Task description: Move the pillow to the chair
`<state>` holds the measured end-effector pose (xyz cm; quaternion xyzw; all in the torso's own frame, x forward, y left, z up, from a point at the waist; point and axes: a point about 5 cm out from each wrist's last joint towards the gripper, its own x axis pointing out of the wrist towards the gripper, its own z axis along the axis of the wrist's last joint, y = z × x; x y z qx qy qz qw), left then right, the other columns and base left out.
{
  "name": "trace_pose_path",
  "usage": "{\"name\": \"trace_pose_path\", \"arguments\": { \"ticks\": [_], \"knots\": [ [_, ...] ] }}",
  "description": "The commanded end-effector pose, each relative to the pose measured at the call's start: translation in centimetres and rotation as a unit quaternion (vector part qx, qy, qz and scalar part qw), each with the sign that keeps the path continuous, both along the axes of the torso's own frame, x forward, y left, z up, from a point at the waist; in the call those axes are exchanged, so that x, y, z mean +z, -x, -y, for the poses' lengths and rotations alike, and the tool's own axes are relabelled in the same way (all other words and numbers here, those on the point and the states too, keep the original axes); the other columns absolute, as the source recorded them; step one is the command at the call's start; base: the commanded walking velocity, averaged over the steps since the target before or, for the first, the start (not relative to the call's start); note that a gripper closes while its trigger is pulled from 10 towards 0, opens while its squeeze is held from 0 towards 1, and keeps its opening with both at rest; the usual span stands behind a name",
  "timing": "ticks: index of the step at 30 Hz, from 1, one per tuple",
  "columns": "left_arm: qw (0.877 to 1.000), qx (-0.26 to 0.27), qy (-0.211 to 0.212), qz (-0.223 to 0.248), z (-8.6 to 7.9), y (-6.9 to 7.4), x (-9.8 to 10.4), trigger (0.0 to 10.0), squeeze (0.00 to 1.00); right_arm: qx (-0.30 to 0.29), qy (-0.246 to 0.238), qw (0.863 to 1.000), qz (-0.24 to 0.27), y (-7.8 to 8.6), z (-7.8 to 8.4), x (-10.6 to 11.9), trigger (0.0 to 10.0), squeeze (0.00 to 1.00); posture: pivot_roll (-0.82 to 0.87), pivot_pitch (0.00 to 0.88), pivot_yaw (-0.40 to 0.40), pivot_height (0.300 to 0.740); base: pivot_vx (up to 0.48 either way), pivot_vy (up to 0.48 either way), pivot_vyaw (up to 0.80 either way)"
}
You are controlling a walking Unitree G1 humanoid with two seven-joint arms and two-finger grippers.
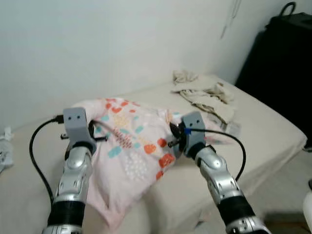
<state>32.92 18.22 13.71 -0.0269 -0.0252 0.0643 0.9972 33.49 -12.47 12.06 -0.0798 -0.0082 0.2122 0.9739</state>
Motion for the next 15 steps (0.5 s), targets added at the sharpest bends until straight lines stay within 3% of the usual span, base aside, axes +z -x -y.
{"name": "trace_pose_path", "arguments": {
  "ticks": [1, 4, 6, 8, 15],
  "knots": [
    [0.999, -0.011, -0.007, 0.029, 0.4, -0.1, 0.8, 10.0, 0.00, 0.013, -0.004, 0.999, 0.033, -0.1, -0.5, 1.2, 10.0, 0.00, -0.08, 0.018, -0.016, 0.740, 0.000, 0.000, 0.00],
    [0.999, -0.017, -0.008, 0.027, 0.6, -0.1, 0.6, 10.0, 0.00, 0.014, 0.000, 0.999, 0.029, 0.1, -0.5, 0.8, 10.0, 0.00, -0.07, 0.016, -0.014, 0.740, 0.000, 0.000, 0.00],
    [0.999, -0.034, -0.018, -0.013, 1.3, 0.0, -1.6, 10.0, 0.00, -0.009, -0.003, 1.000, -0.004, 0.6, 0.3, -1.5, 10.0, 0.00, -0.07, 0.012, -0.010, 0.740, 0.000, 0.000, 0.00],
    [0.998, -0.045, -0.024, -0.027, 1.5, 0.2, -2.2, 10.0, 0.00, -0.024, -0.008, 1.000, -0.015, 0.9, 0.7, -2.2, 10.0, 0.00, -0.08, 0.012, -0.009, 0.740, 0.000, 0.000, 0.00],
    [0.998, -0.047, -0.031, -0.027, 1.5, -0.1, -2.1, 10.0, 0.00, -0.069, -0.040, 0.996, -0.033, 1.1, 2.1, -3.1, 10.0, 0.00, -0.07, 0.004, 0.005, 0.740, 0.000, 0.000, 0.00]
  ]
}}
